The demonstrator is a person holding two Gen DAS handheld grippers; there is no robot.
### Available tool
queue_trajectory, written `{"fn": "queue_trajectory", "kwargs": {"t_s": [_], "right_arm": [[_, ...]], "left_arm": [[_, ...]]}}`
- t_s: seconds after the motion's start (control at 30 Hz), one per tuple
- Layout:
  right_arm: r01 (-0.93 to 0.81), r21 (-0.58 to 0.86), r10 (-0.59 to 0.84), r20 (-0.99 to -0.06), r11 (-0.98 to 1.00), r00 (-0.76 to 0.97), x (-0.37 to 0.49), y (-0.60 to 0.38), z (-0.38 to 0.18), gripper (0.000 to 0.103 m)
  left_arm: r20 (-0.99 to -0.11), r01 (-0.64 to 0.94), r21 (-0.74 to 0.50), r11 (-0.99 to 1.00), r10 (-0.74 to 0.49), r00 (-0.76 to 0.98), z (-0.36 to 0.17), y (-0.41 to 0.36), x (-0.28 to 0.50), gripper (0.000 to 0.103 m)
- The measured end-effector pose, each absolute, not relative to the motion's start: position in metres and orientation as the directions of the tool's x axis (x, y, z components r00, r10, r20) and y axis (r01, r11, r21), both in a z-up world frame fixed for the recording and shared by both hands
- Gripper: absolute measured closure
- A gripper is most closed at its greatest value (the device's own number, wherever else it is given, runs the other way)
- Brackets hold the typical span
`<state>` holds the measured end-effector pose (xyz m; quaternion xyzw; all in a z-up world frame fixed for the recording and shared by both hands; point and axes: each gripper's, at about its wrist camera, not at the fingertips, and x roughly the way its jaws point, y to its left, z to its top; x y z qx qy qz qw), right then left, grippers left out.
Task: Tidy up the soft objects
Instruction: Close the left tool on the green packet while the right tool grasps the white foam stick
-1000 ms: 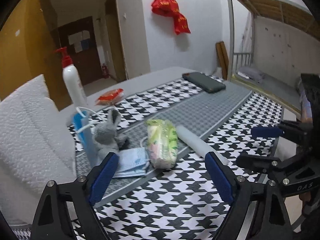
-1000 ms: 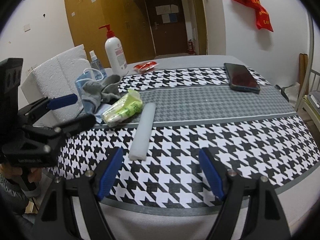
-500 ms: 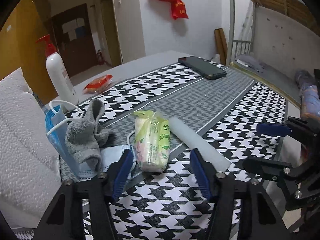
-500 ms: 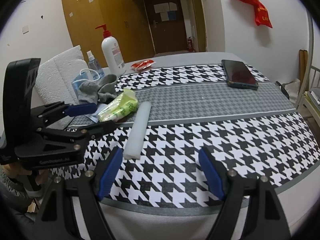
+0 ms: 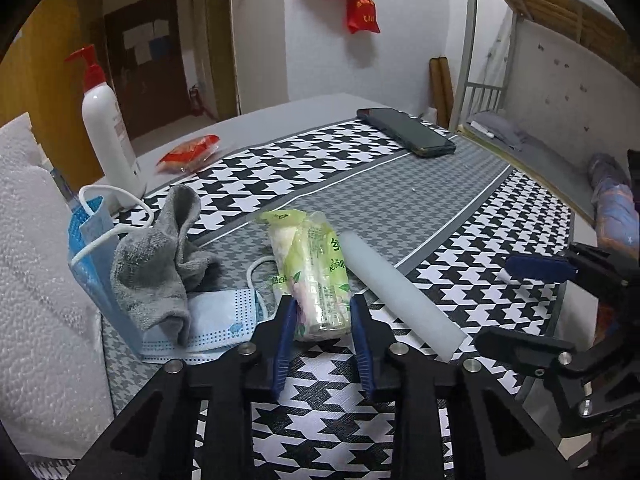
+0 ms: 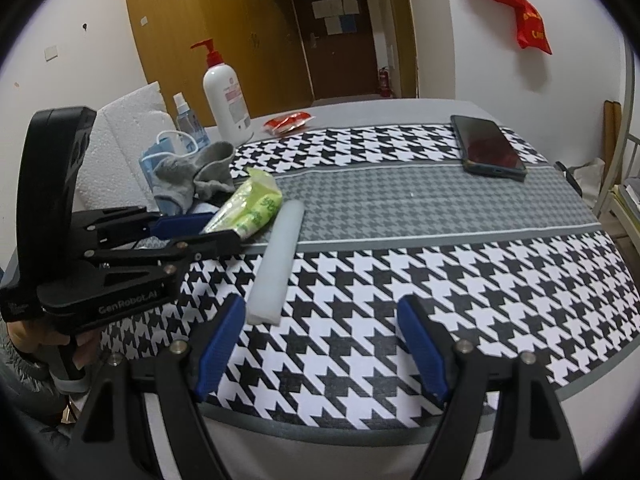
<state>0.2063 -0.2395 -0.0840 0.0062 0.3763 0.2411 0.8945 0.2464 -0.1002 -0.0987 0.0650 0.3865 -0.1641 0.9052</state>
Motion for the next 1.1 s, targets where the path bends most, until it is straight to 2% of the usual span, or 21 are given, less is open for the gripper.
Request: {"fn": "queue_trajectory", "kwargs": {"t_s": [0.33,0.8,1.1], "right_arm": [[-0.423,0.166,0.413,-0.684,0.891,0.601,0.209,-0.23,-0.08,0.021],[-0.434,0.112,0.378,-0.707,0.894,0.597,0.213,-0.201,-0.084,0.021],[-0.418,0.087,0.343,-0.73,0.904,0.59,0.22,-0.19,-0.089,0.051]], "left_arm": [[-0.678,0.381,-0.1,0.919,-0.343,0.65,-0.091,-0.088,0.236,0.075],[-0.61,0.375,-0.131,0.918,-0.373,0.7,-0.078,-0.065,0.217,0.075],[-0.582,0.384,-0.142,0.912,-0.391,0.713,-0.076,-0.063,0.212,0.075]]}}
